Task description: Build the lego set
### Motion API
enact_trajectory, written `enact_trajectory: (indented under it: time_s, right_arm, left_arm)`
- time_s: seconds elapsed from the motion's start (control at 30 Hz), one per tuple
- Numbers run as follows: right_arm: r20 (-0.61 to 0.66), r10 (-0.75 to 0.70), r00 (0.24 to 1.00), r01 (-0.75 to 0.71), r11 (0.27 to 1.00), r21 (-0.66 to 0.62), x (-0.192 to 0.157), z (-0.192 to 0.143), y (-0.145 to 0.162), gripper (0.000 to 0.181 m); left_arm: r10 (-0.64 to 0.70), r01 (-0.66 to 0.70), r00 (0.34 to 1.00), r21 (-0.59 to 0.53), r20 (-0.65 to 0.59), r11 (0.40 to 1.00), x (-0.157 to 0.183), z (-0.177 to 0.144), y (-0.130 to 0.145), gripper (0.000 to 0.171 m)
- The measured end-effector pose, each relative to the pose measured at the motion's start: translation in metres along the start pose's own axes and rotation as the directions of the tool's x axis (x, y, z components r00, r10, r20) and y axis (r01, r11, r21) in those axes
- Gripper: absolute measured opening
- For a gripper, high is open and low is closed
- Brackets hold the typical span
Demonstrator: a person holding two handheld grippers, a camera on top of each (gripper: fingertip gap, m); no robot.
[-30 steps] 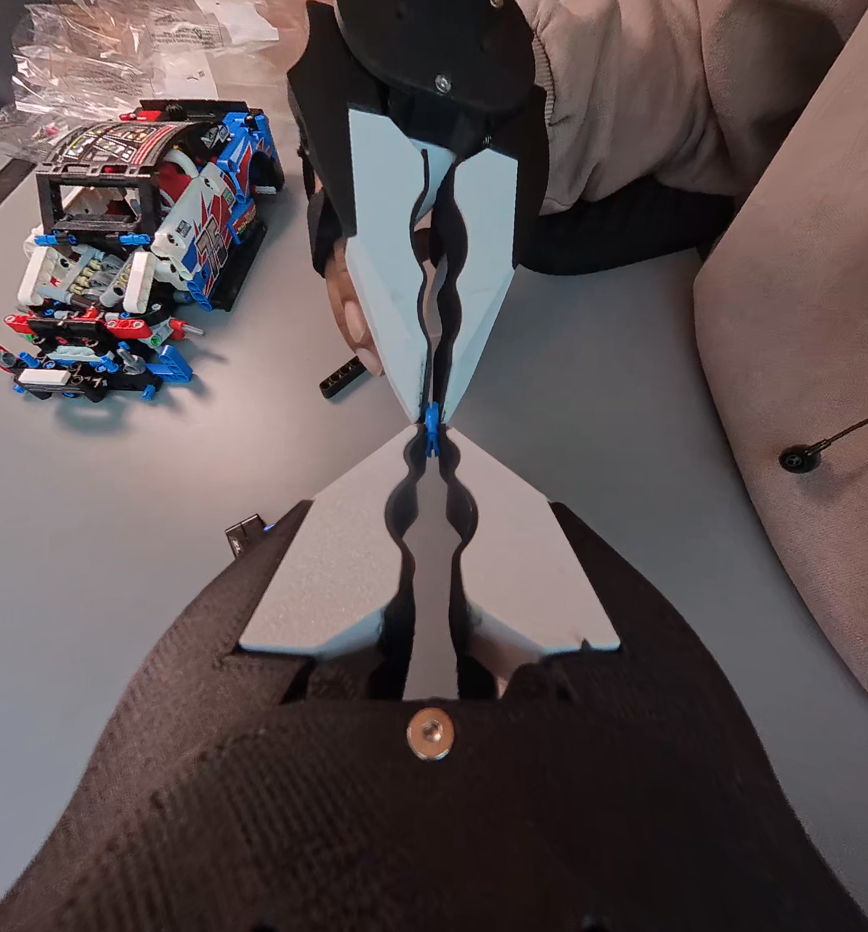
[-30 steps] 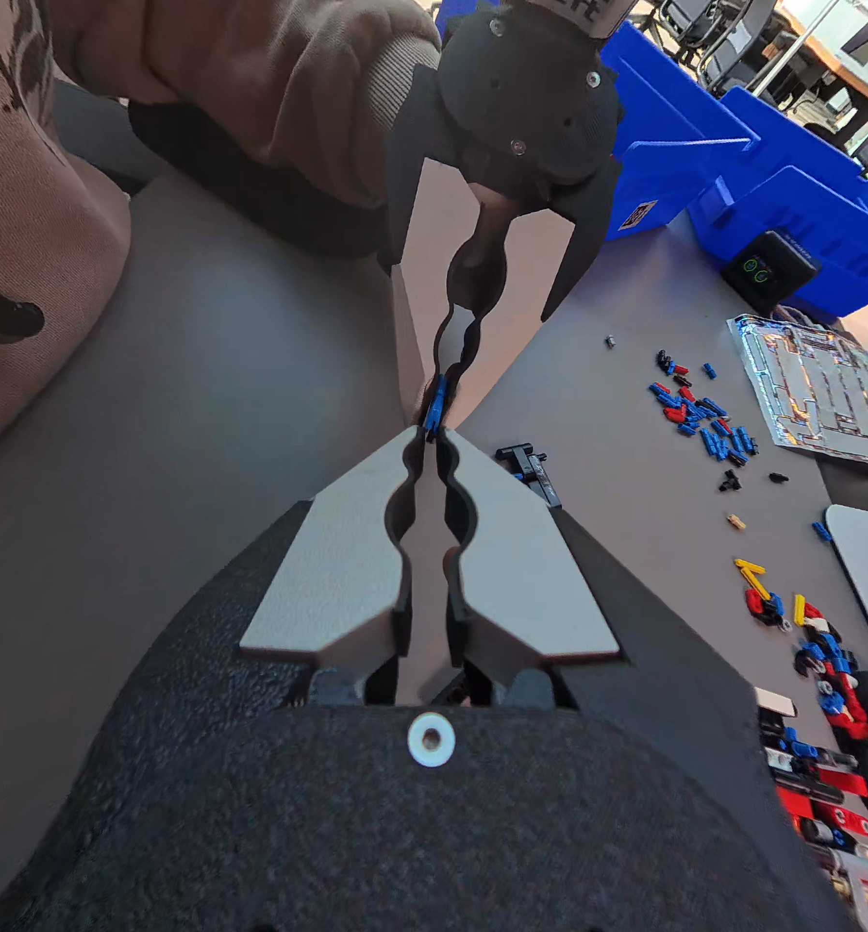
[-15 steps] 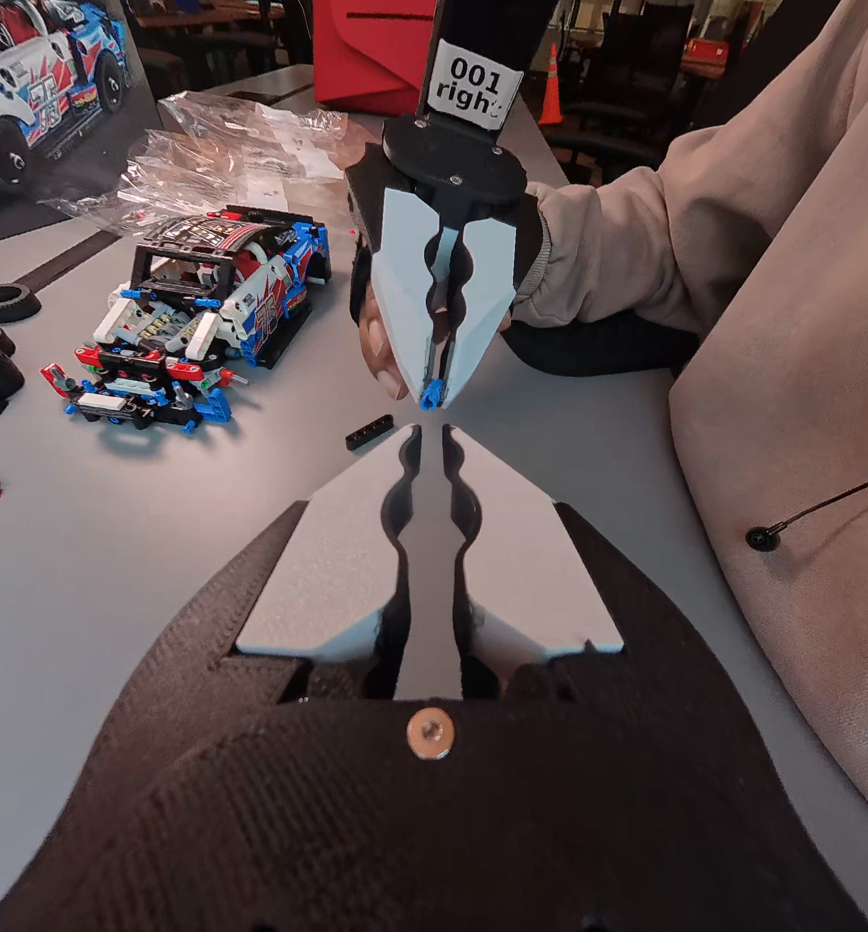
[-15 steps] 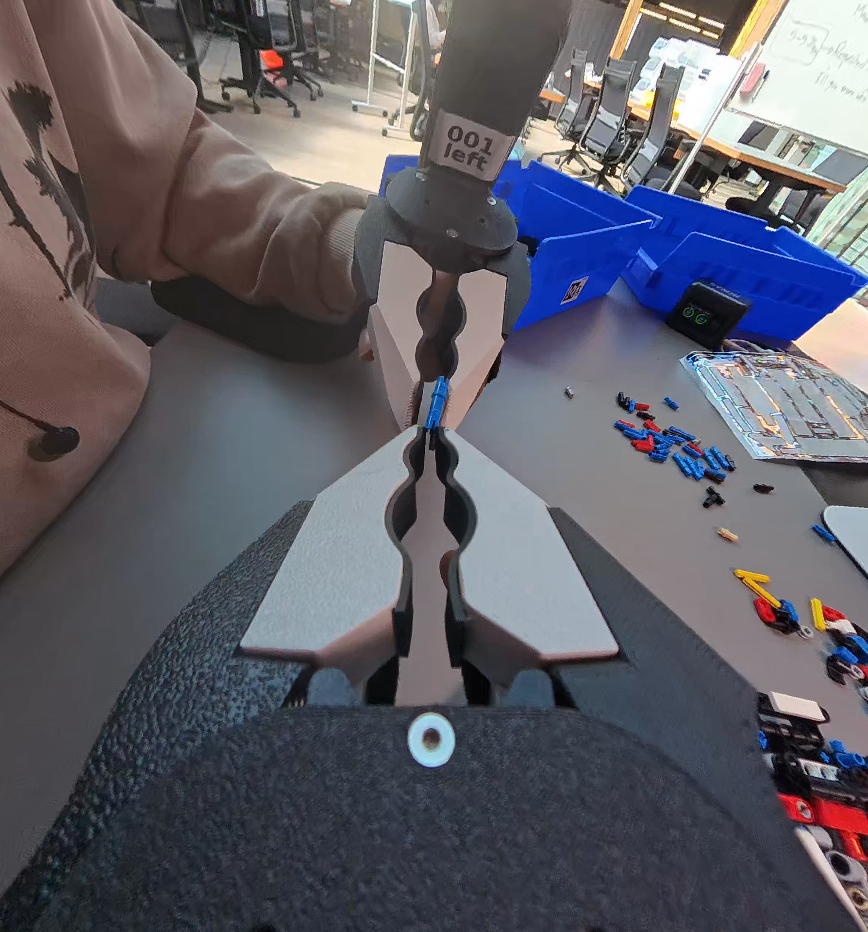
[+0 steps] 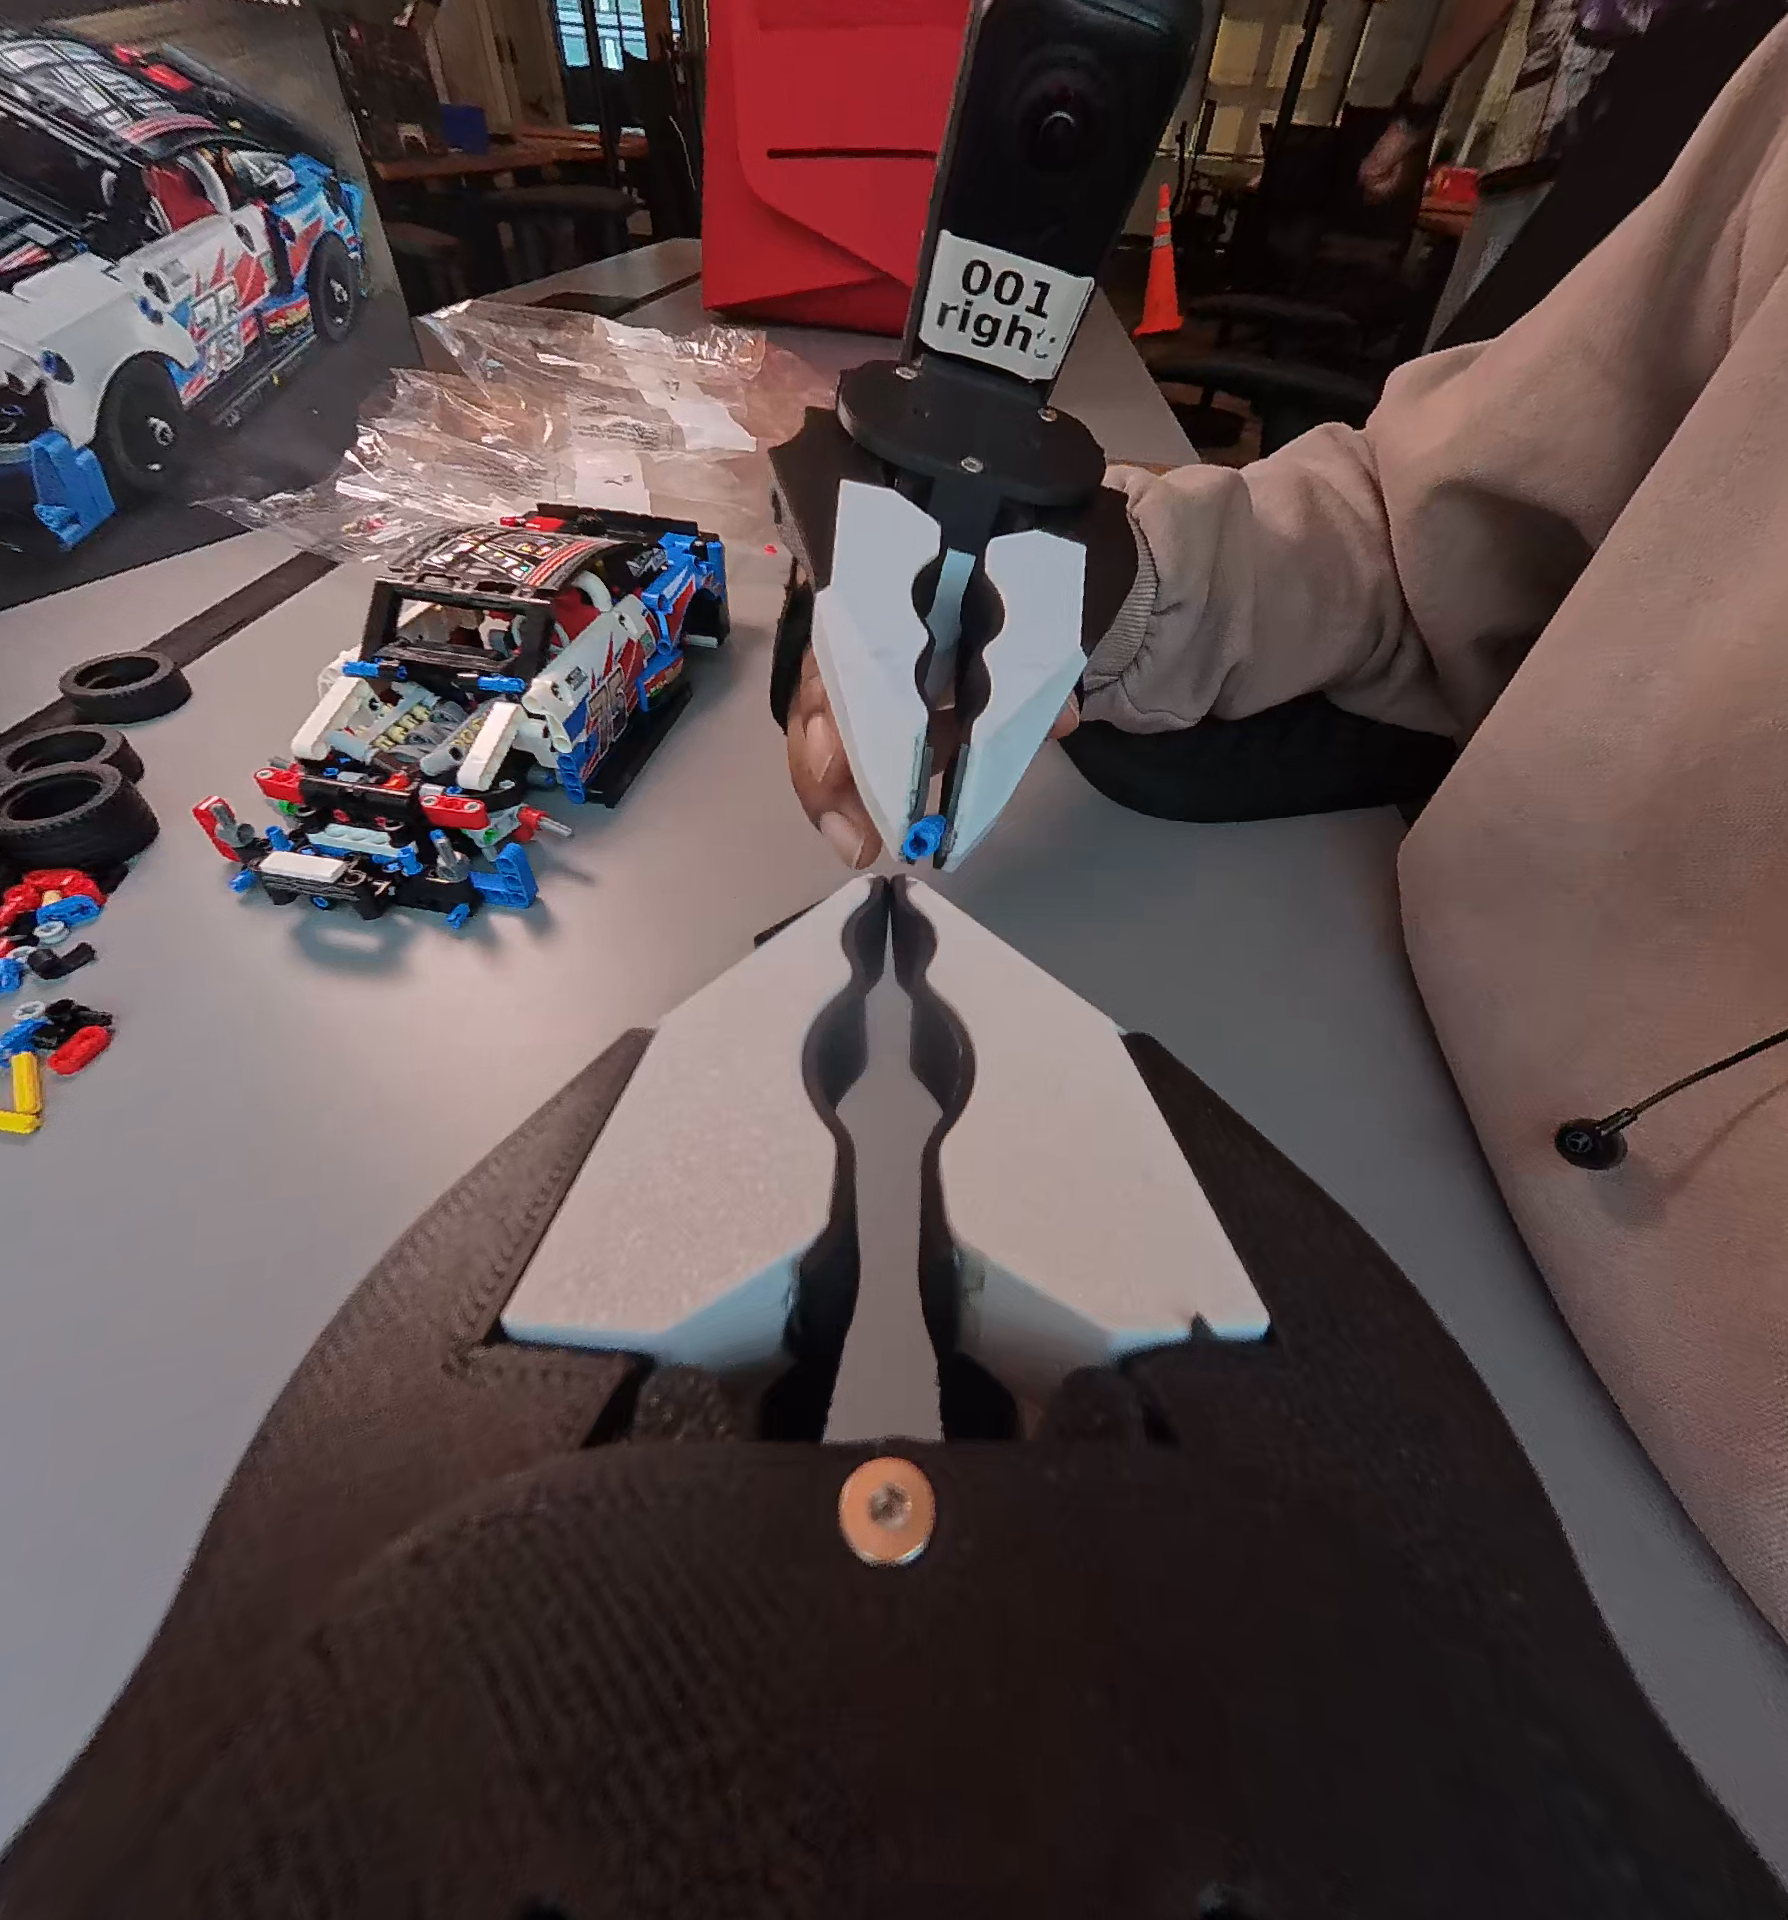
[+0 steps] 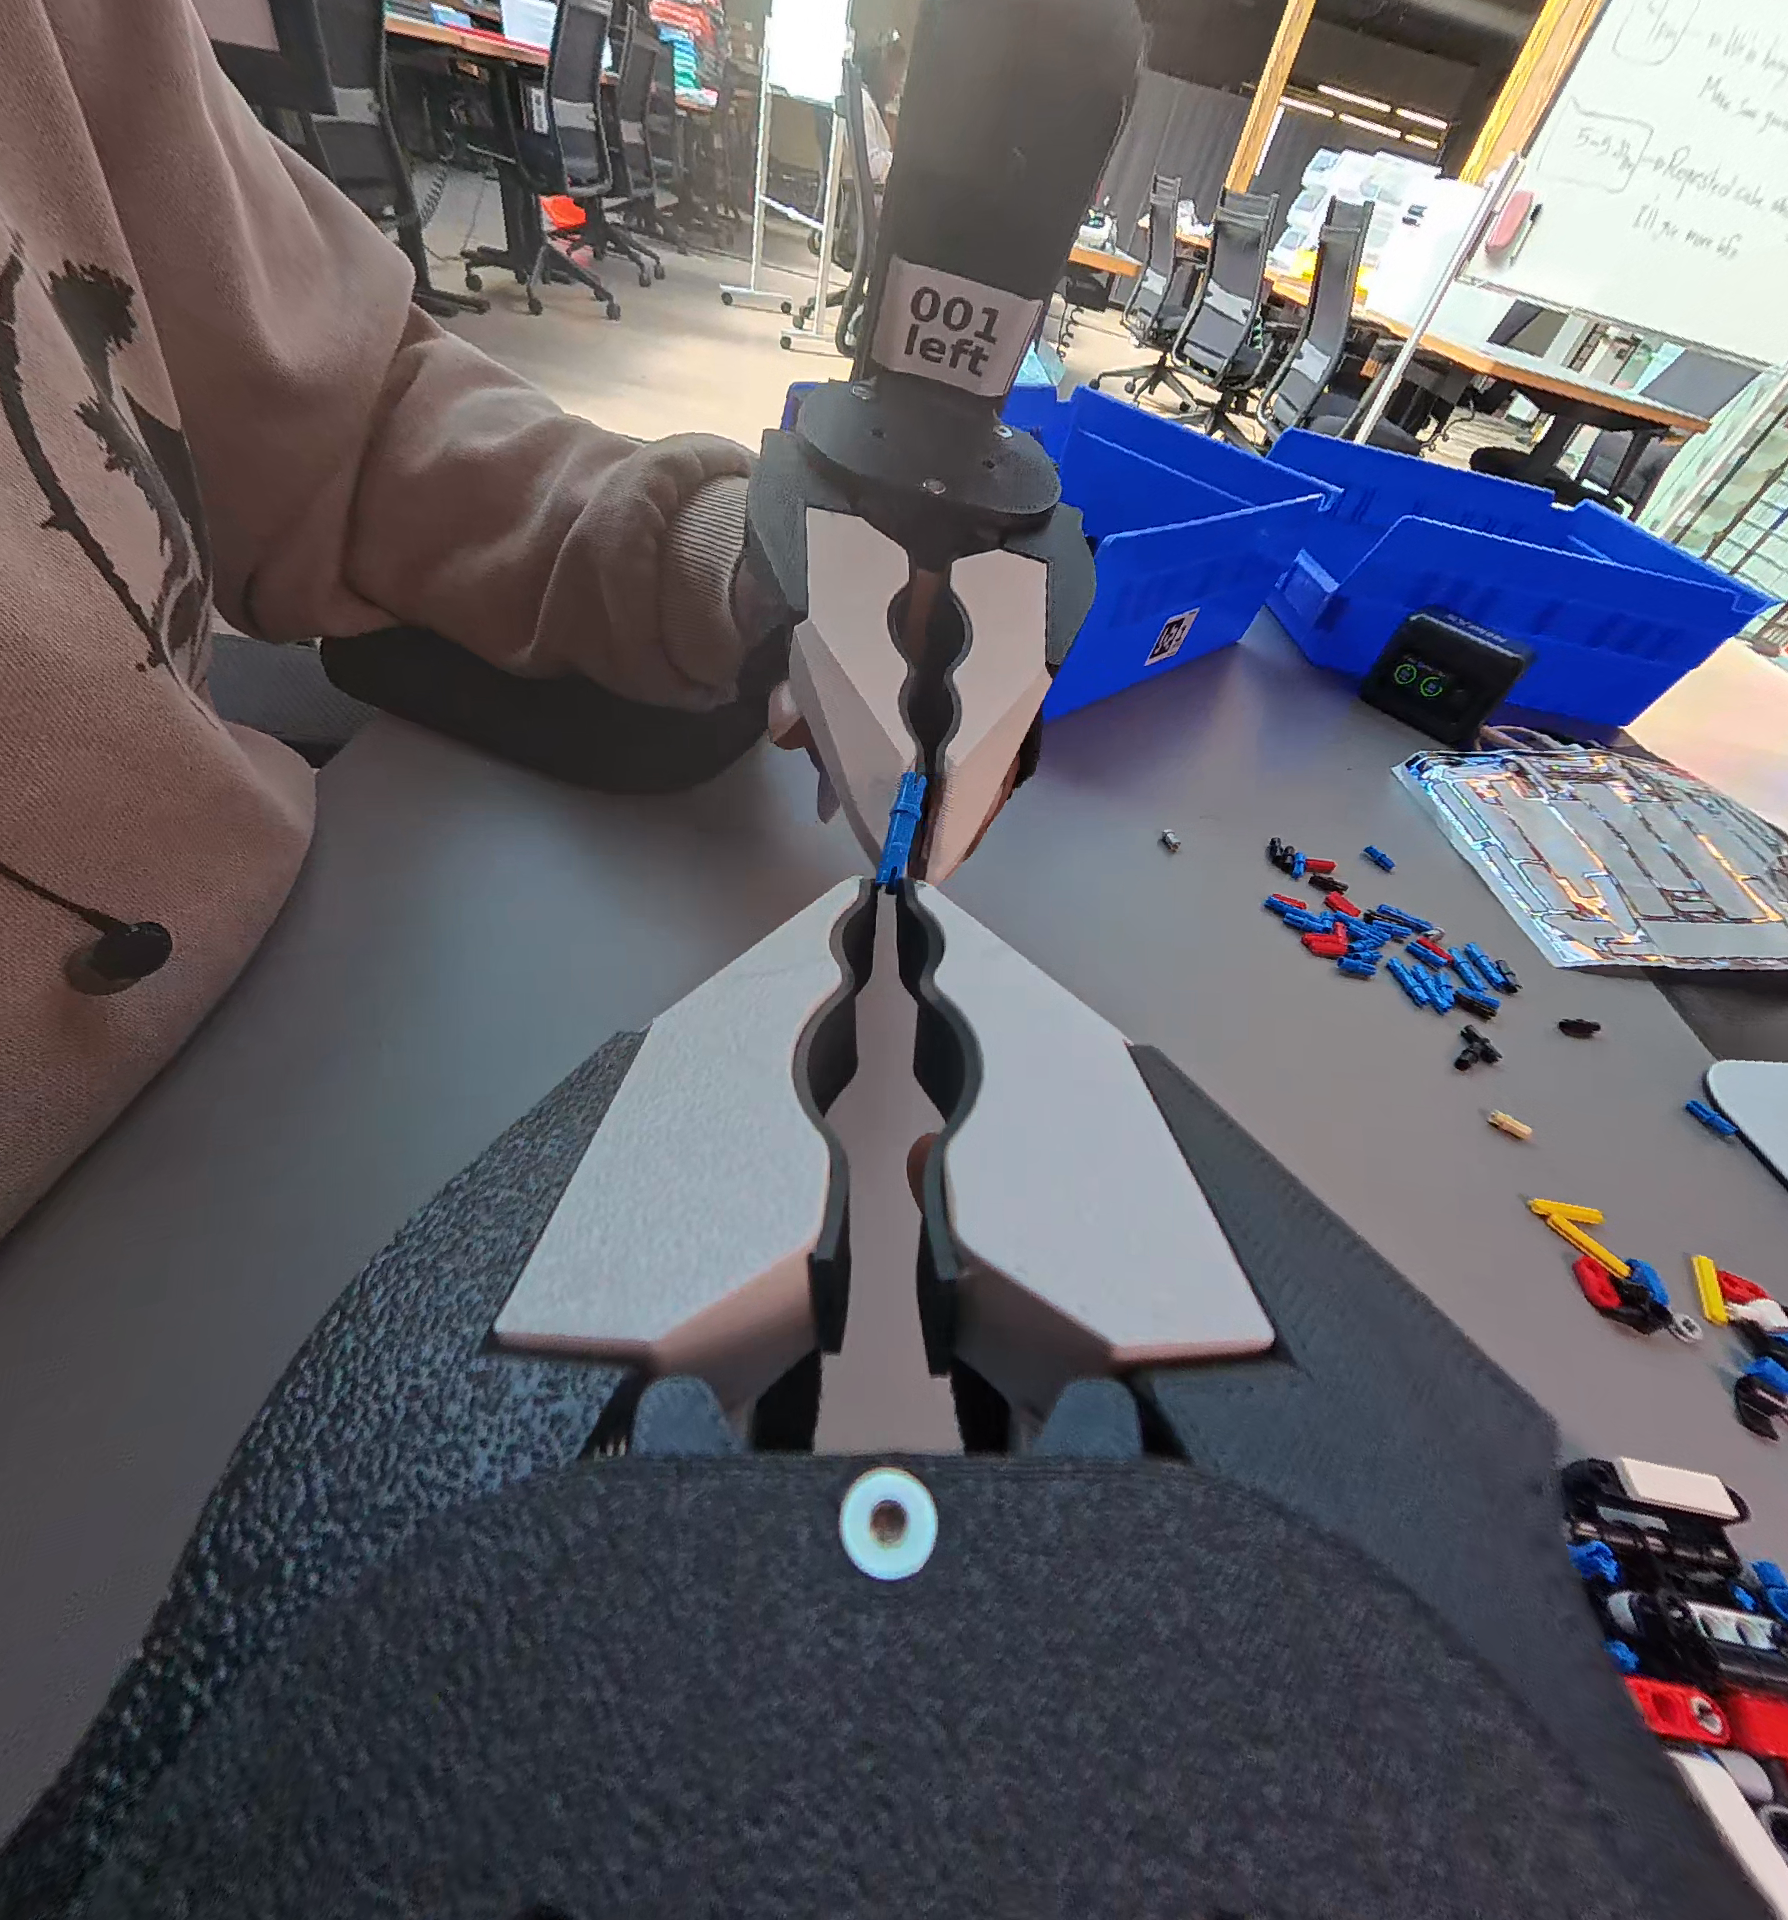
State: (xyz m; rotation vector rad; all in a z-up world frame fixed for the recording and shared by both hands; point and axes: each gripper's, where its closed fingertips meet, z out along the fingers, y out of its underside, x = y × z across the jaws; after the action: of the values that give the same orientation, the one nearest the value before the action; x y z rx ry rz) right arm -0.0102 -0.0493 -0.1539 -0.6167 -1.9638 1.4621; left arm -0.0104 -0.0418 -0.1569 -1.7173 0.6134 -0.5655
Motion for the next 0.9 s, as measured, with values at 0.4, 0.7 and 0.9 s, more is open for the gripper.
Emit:
enact_trajectory:
  time_s: [0.4, 0.7, 0.9]
  right_arm:
    - [0.002, -0.004, 1.0, 0.004, 1.0, -0.002, -0.001, 0.001, 0.001, 0.001]
    - [-0.034, -0.005, 0.999, 0.006, 1.0, 0.018, 0.005, -0.001, -0.002, 0.001]
    - [-0.035, -0.02, 0.999, 0.02, 1.0, 0.006, 0.003, 0.001, 0.001, 0.001]
  left_arm:
    - [-0.014, 0.014, 0.998, 0.001, -0.058, 1.0, 0.01, 0.001, -0.002, 0.0]
    - [-0.098, 0.1, 0.995, 0.073, -0.026, 0.992, -0.003, -0.003, -0.009, 0.022]
    - [-0.107, 0.111, 0.992, 0.073, -0.059, 0.991, 0.003, 0.002, -0.009, 0.003]
